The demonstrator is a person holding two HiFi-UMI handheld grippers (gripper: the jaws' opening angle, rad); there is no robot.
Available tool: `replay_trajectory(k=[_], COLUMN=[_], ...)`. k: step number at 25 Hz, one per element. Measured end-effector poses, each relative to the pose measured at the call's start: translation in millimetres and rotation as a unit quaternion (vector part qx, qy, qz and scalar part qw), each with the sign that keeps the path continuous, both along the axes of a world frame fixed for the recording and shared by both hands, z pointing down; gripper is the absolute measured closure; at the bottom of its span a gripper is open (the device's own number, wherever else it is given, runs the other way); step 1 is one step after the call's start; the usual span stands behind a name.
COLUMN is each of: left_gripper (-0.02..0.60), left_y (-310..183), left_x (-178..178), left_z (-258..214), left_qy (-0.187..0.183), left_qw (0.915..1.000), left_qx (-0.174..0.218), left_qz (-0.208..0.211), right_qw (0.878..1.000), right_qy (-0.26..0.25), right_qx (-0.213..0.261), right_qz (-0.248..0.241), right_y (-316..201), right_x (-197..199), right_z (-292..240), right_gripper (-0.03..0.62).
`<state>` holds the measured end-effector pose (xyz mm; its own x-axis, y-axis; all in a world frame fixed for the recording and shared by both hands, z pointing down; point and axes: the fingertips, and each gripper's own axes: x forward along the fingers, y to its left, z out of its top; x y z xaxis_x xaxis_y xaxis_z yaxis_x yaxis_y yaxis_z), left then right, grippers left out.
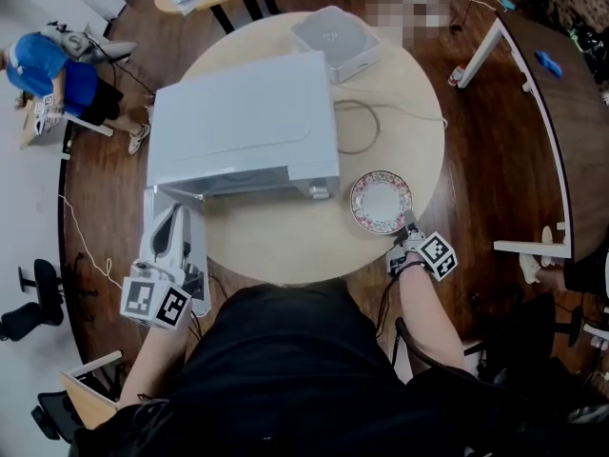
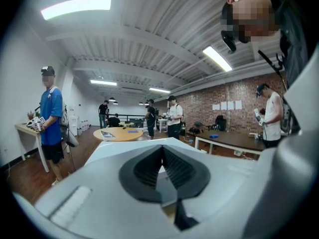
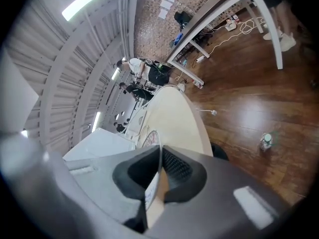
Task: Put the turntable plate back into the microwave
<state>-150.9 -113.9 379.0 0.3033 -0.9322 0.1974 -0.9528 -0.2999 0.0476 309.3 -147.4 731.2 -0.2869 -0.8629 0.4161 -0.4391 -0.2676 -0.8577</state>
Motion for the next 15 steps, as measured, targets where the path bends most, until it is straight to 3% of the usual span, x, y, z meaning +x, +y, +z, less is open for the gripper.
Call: replay_trajectory(k=[15], left_gripper=[0.577], left_y=[9.5], left_x=[-36.3], left_z=[7.9], left_qy=[0.019], left_qw=[0.9994], left_qx=[0.001], left_qz=[0.028], right_qw=[0.997], right_qy=[0.004], right_qx=[0.024], right_qz=[0.079], right_y=[19.6], right_x=[7.5], right_z=[-38.5], right_gripper=[0.576])
